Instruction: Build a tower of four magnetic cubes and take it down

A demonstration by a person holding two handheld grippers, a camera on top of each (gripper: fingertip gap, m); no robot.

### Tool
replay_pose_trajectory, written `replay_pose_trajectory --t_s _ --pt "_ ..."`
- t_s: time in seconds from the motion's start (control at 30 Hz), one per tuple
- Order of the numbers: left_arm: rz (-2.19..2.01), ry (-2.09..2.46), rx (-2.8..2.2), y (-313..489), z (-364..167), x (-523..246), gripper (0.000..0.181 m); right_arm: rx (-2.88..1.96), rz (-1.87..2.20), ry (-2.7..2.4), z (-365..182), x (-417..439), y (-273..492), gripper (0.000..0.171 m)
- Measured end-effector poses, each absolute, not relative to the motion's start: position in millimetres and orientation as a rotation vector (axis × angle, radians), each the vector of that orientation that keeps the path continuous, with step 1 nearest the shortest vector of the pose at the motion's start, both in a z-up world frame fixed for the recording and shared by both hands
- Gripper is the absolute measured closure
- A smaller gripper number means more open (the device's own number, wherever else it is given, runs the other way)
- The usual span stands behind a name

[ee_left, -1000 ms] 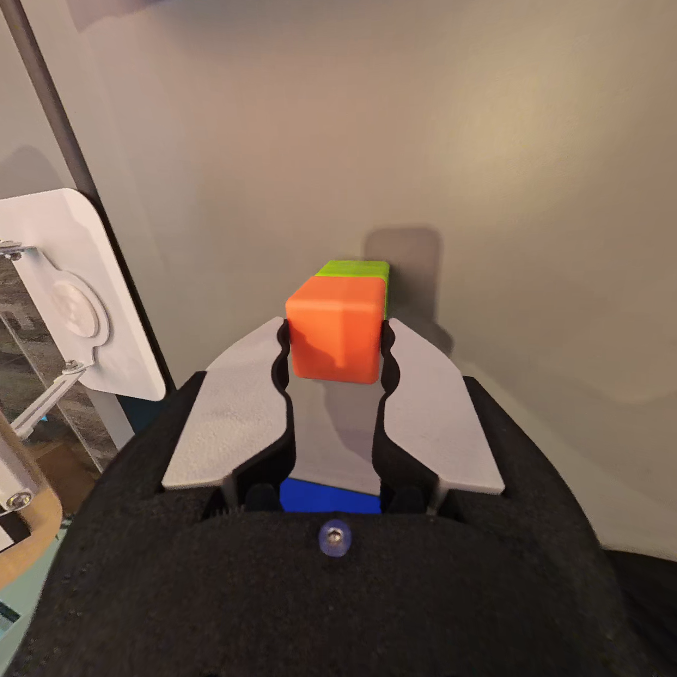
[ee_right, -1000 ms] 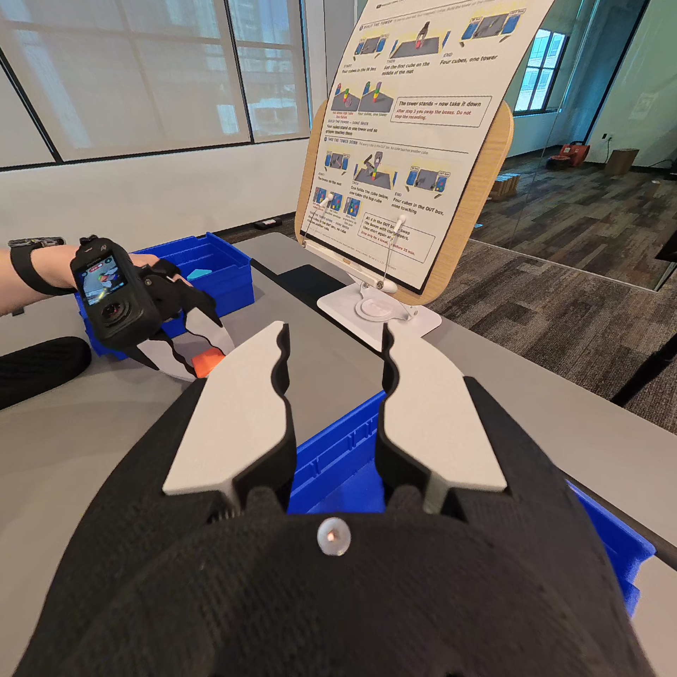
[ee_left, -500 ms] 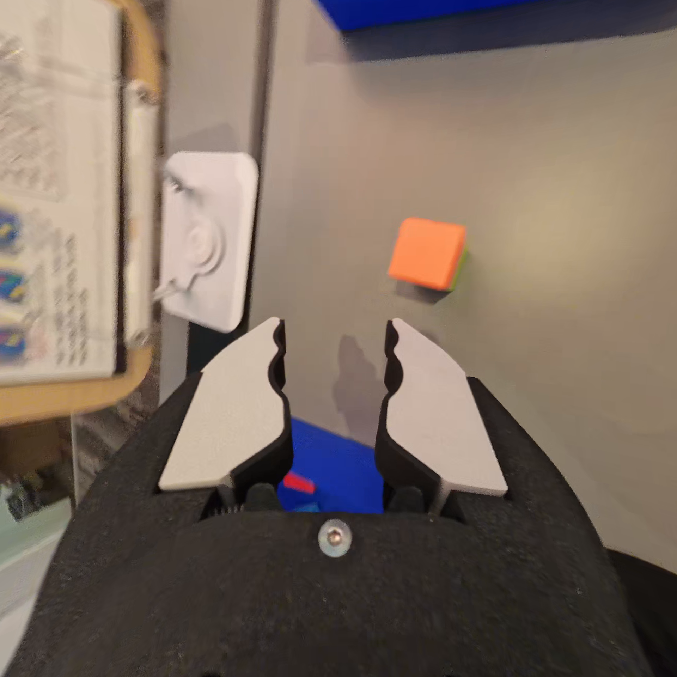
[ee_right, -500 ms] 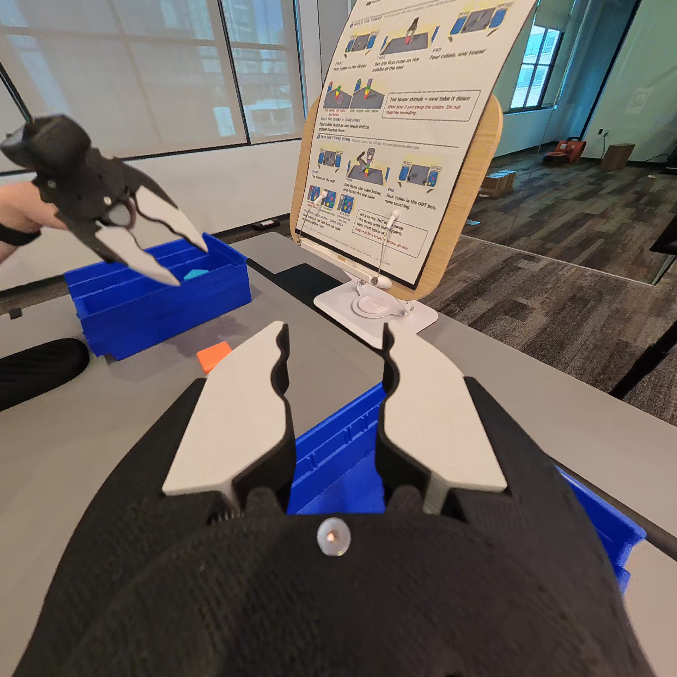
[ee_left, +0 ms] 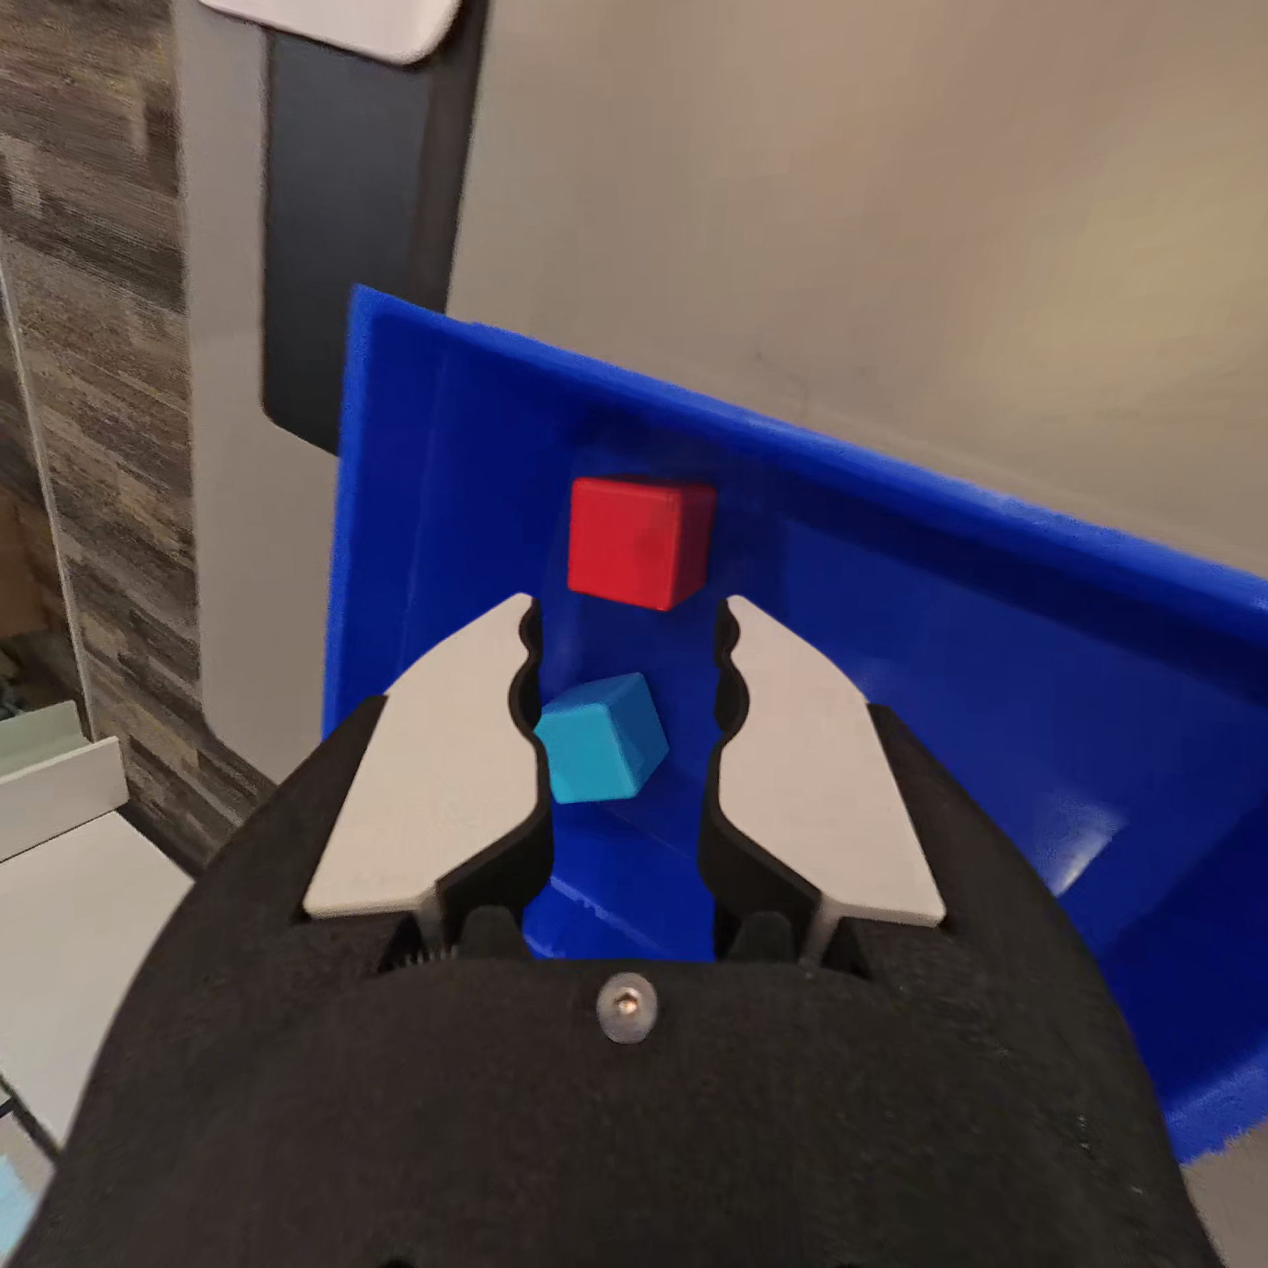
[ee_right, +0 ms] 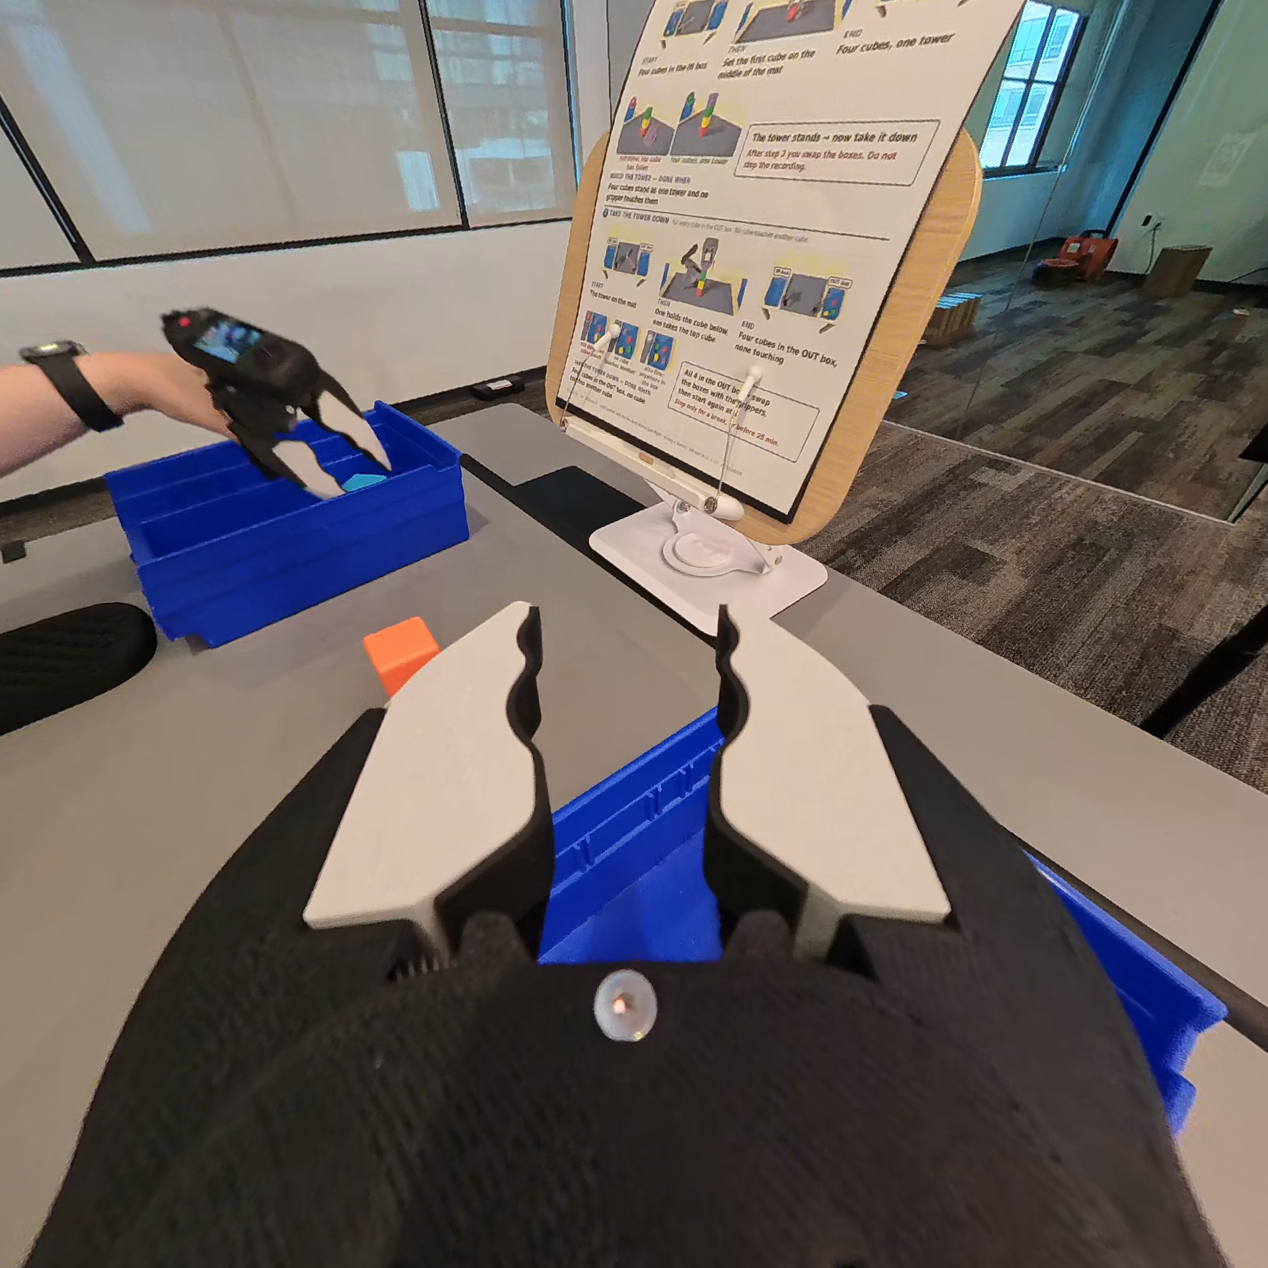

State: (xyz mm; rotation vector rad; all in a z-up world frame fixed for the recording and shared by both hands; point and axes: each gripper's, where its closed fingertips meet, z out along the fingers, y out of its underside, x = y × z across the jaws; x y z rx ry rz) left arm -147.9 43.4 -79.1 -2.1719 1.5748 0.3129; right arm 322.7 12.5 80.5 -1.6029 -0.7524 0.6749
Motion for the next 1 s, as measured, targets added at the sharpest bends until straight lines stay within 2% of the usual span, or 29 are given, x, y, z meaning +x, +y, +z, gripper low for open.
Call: replay_pose_trajectory --t_s 0.17,0.57,0.67,0.83,1.0 --pt "0.322 1.623 -2.231 57.0 -114.8 -157.0 0.132 -1.617 0.677 -0.748 77.4 324.9 13.9 0.121" --pt "0.225 1.676 -2.329 67.9 -140.5 -152.4 0.126 -1.672 0.661 -0.751 63.8 329.6 20.5 0.121" --pt "0.251 1.656 -2.328 69.6 -140.1 -152.4 0.129 -1.68 0.659 -0.762 61.7 328.6 20.4 0.121" --pt "0.327 1.634 -2.296 59.8 -119.3 -163.0 0.13 -1.68 0.669 -0.769 61.5 328.3 19.8 0.121" --pt "0.304 1.527 -2.176 46.6 -46.3 -152.8 0.13 -1.67 0.673 -0.77 65.5 327.9 18.2 0.121"
